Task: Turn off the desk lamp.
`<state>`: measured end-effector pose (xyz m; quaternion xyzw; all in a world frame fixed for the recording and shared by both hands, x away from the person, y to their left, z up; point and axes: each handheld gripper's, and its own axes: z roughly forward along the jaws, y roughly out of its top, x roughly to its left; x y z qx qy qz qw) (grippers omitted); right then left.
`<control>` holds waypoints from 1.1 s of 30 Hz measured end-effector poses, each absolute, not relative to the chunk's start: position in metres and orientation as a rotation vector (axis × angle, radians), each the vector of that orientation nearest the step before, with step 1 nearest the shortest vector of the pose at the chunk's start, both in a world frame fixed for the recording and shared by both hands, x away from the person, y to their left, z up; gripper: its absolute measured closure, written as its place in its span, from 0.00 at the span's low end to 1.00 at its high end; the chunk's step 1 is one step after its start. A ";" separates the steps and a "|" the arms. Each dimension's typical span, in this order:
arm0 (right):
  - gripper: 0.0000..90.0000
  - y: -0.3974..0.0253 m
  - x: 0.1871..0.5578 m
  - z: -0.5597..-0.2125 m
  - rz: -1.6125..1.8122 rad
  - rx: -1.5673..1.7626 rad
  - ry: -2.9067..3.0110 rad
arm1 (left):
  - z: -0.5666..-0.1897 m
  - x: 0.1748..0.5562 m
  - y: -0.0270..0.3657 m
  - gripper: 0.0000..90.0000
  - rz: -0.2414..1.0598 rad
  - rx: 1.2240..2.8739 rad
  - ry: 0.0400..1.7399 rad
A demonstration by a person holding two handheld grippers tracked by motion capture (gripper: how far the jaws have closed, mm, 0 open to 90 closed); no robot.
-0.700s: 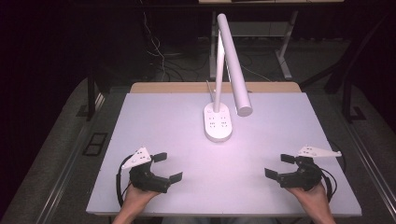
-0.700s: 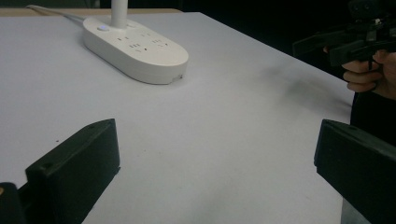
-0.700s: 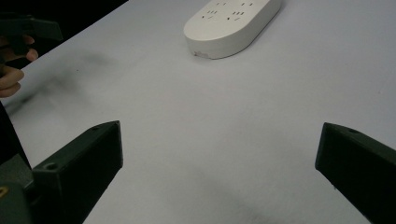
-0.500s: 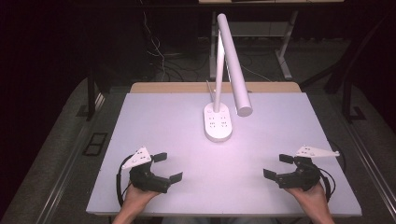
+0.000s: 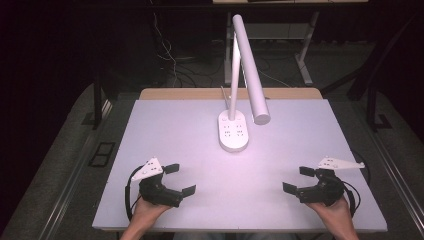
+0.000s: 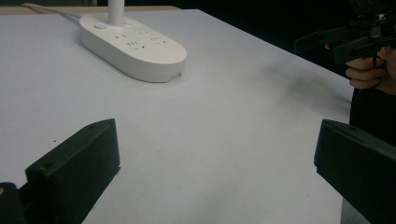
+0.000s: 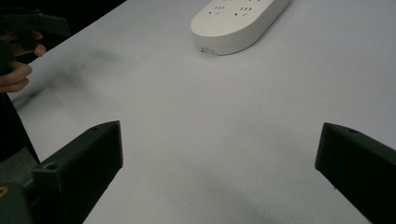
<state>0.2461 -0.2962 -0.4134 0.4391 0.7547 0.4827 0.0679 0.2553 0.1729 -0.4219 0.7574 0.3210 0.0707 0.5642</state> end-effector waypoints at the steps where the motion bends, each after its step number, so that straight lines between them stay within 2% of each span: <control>1: 0.01 -0.296 0.245 -0.413 1.453 1.337 2.278 | -0.422 0.255 0.173 0.00 0.166 1.780 0.757; 33: 0.01 -0.295 0.254 -0.389 1.432 1.343 2.325 | -0.422 0.253 0.176 0.00 0.178 1.776 0.774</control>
